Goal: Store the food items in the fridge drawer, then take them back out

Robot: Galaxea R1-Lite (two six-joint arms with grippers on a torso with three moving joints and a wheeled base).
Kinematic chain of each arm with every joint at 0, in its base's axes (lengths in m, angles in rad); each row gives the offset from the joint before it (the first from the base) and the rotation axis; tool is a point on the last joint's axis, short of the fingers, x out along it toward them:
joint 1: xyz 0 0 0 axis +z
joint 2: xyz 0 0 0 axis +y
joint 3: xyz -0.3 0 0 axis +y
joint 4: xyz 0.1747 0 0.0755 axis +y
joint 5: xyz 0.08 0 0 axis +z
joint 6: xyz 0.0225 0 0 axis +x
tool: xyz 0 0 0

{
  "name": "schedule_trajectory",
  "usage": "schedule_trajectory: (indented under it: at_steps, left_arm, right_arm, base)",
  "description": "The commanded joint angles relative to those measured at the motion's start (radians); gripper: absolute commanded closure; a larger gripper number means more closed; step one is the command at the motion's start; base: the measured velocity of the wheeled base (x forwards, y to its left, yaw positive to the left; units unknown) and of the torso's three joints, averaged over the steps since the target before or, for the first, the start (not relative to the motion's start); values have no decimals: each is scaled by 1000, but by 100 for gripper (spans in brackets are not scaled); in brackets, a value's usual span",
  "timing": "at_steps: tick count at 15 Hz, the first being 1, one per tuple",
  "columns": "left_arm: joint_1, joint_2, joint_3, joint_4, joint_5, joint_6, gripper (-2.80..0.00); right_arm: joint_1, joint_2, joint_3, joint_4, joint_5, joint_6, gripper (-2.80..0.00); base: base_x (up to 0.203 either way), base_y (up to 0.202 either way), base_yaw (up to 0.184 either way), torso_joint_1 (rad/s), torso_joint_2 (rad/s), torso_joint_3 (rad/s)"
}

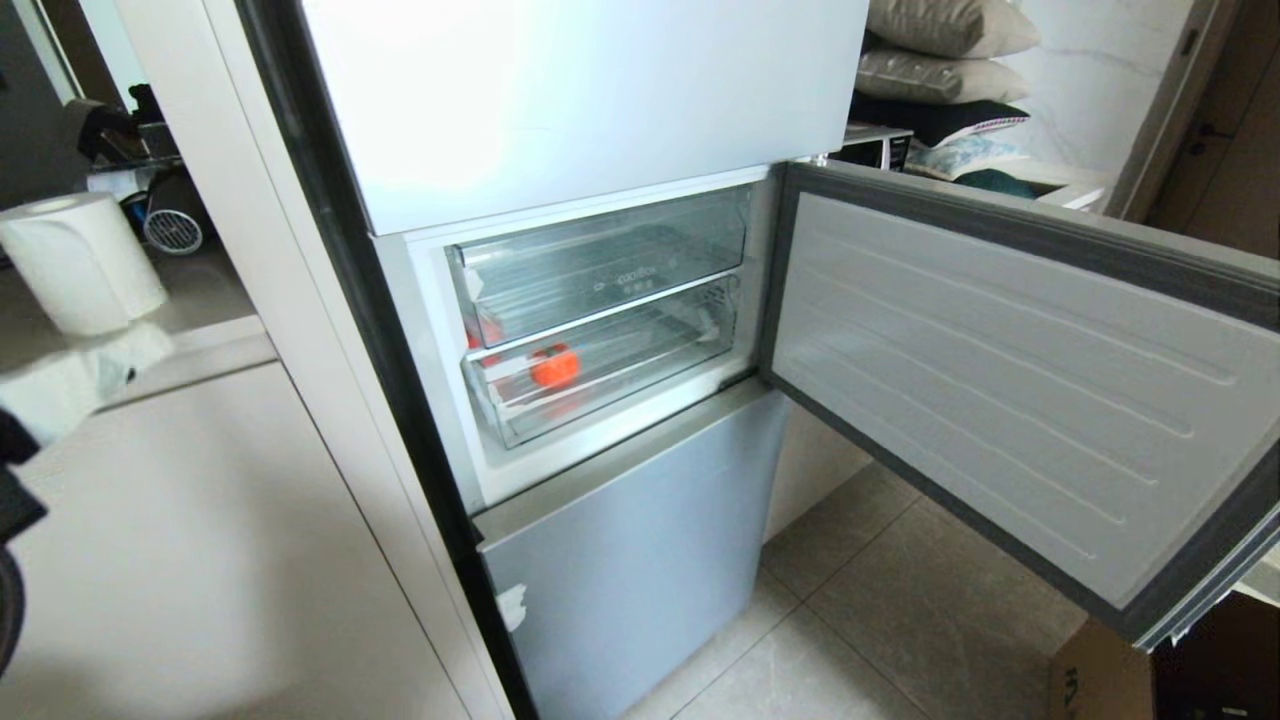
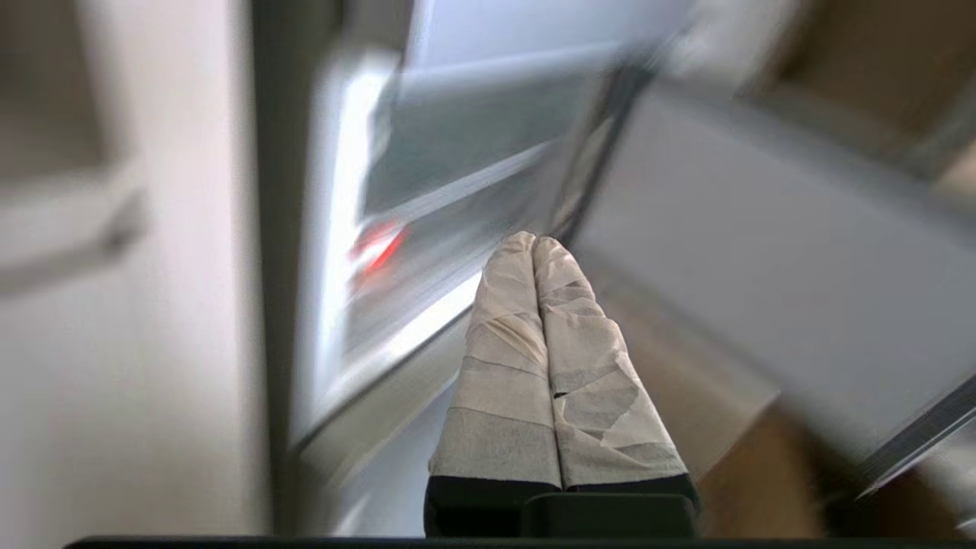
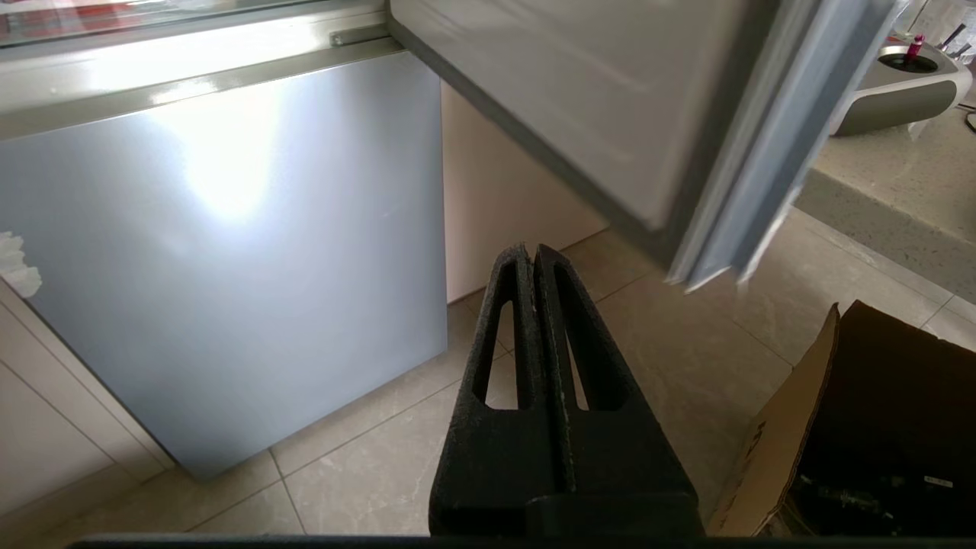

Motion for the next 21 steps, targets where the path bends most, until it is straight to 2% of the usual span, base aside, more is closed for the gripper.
schedule_trajectory:
  at_steps: [1, 3, 5, 7, 8, 10, 11, 12, 13, 14, 15, 16, 17, 18, 20, 21]
  left_arm:
    - [2, -136, 109, 48, 89, 70, 0]
    - [2, -208, 206, 57, 159, 125, 0]
    - [2, -261, 273, 59, 213, 137, 0]
    - [15, -282, 284, 59, 260, 138, 0]
    - [55, -283, 286, 59, 265, 138, 0]
    - [201, -293, 315, 59, 261, 137, 0]
    - [279, -306, 355, 59, 253, 142, 0]
    - [325, -332, 422, 58, 244, 161, 0]
    - [336, -376, 480, 59, 231, 178, 0]
    - [339, -411, 533, 60, 189, 188, 0]
    - [339, -434, 570, 65, 91, 191, 0]
    - [339, -463, 585, 115, -9, 173, 0]
    - [339, -514, 590, 197, -48, 150, 0]
    - [337, -574, 585, 291, -58, 141, 0]
    - [334, -616, 559, 470, -39, 134, 0]
    - [333, -614, 557, 463, -22, 141, 0]
  right_arm:
    - [0, 0, 1, 0, 0, -1, 0]
    - [0, 0, 0, 0, 0, 1, 0]
    - [0, 0, 0, 0, 0, -1, 0]
    - [0, 0, 0, 0, 0, -1, 0]
    - [0, 0, 0, 0, 0, 0, 0]
    - [0, 0, 1, 0, 0, -1, 0]
    - [0, 0, 0, 0, 0, -1, 0]
    - [0, 0, 0, 0, 0, -1, 0]
    - [0, 0, 0, 0, 0, -1, 0]
    - [0, 0, 0, 0, 0, -1, 0]
    - [0, 0, 0, 0, 0, -1, 0]
    - [0, 0, 1, 0, 0, 0, 0]
    - [0, 0, 0, 0, 0, -1, 0]
    - [0, 0, 0, 0, 0, -1, 0]
    - [0, 0, 0, 0, -2, 3, 0]
    - [0, 0, 0, 0, -3, 4, 0]
  base:
    - [0, 0, 0, 0, 0, 0]
    - [0, 0, 0, 0, 0, 0]
    - [0, 0, 0, 0, 0, 0]
    - [0, 0, 0, 0, 0, 0]
    - [0, 0, 0, 0, 0, 0]
    - [0, 0, 0, 0, 0, 0]
    - [0, 0, 0, 0, 0, 0]
    - [0, 0, 0, 0, 0, 0]
    - [0, 0, 0, 0, 0, 0]
    - [0, 0, 0, 0, 0, 0]
    - [0, 0, 0, 0, 0, 0]
    - [0, 0, 0, 0, 0, 0]
    - [0, 0, 0, 0, 0, 0]
    - [0, 0, 0, 0, 0, 0]
    - [0, 0, 0, 0, 0, 0]
    - [0, 0, 0, 0, 0, 0]
